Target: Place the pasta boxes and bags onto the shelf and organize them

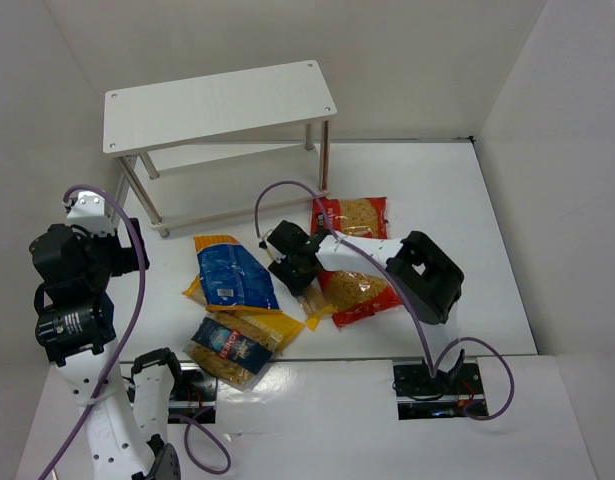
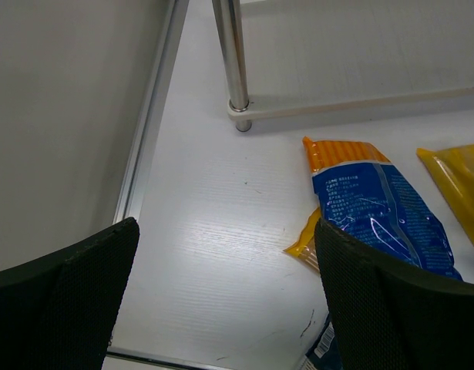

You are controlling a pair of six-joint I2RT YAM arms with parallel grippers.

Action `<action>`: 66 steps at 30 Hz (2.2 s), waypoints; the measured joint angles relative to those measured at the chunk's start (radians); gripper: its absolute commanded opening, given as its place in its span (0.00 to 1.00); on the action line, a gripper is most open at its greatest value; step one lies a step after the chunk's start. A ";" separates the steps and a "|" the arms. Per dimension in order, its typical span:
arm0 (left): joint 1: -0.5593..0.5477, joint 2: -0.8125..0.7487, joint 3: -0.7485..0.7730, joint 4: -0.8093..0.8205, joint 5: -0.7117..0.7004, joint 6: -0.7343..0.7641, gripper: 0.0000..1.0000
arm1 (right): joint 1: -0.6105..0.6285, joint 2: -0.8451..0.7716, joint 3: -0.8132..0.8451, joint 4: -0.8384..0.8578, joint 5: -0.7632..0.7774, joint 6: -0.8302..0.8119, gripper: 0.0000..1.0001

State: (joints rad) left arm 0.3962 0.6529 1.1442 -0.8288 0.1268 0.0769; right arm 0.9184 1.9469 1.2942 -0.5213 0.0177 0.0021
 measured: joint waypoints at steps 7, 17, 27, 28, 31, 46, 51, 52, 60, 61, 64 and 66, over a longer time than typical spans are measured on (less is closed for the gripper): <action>0.000 0.002 0.000 0.000 -0.003 0.002 1.00 | 0.011 0.011 0.054 -0.015 0.033 -0.005 0.00; 0.000 0.011 0.000 0.000 -0.003 0.005 1.00 | -0.063 -0.171 0.052 -0.097 0.155 -0.075 0.00; 0.000 0.006 0.000 0.007 -0.002 0.024 1.00 | -0.142 -0.359 0.063 -0.161 0.160 -0.120 0.00; 0.000 0.004 0.000 0.007 -0.002 0.024 1.00 | -0.145 -0.367 0.063 -0.167 0.154 -0.123 0.00; 0.000 0.000 0.000 0.008 -0.002 0.025 1.00 | -0.163 -0.383 0.063 -0.179 0.116 -0.127 0.00; 0.000 -0.018 -0.031 0.009 -0.051 0.029 1.00 | -0.222 -0.417 0.148 -0.185 0.084 -0.113 0.00; 0.000 -0.018 -0.039 0.022 -0.096 0.029 1.00 | -0.222 -0.412 0.149 -0.145 0.143 -0.077 0.00; 0.000 -0.018 -0.039 0.024 -0.105 0.029 1.00 | -0.222 -0.406 0.154 -0.136 0.161 -0.069 0.00; 0.000 -0.018 -0.039 0.037 -0.163 0.029 1.00 | -0.222 -0.354 0.216 -0.083 0.261 -0.032 0.00; 0.000 -0.018 -0.039 0.037 -0.168 0.029 1.00 | -0.220 -0.353 0.222 -0.078 0.267 -0.032 0.00; 0.000 -0.018 -0.039 0.037 -0.179 0.028 1.00 | -0.216 -0.353 0.228 -0.053 0.288 -0.032 0.00; 0.000 -0.018 -0.039 0.037 -0.182 0.028 1.00 | -0.214 -0.352 0.228 -0.040 0.298 -0.032 0.00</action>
State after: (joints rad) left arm 0.3962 0.6346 1.1053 -0.7914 -0.0555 0.1051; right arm 0.7044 1.5948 1.5223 -0.5613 0.3157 -0.0299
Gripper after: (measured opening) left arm 1.001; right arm 0.433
